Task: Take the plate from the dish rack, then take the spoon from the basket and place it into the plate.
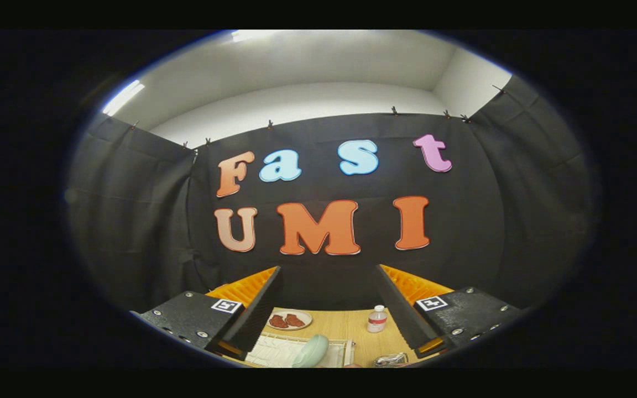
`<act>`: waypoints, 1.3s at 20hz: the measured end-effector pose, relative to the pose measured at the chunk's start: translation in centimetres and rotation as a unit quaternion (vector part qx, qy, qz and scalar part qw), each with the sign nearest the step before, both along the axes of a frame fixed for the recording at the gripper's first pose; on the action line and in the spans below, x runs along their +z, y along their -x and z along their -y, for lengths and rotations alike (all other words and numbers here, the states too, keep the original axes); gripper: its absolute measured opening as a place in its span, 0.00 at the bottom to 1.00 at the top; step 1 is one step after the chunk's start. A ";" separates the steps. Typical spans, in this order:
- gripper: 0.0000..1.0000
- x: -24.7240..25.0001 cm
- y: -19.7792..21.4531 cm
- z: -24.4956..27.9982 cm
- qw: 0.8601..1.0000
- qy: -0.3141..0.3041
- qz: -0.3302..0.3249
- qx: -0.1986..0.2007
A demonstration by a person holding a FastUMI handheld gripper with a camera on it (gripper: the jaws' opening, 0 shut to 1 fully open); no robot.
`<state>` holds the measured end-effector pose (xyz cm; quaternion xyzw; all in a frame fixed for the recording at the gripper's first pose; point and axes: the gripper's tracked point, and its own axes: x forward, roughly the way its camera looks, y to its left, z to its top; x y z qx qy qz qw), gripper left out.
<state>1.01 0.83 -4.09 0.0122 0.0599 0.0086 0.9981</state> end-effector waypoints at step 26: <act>0.86 -26.9 1.4 -2.9 0.861 -0.018 -0.507 0.038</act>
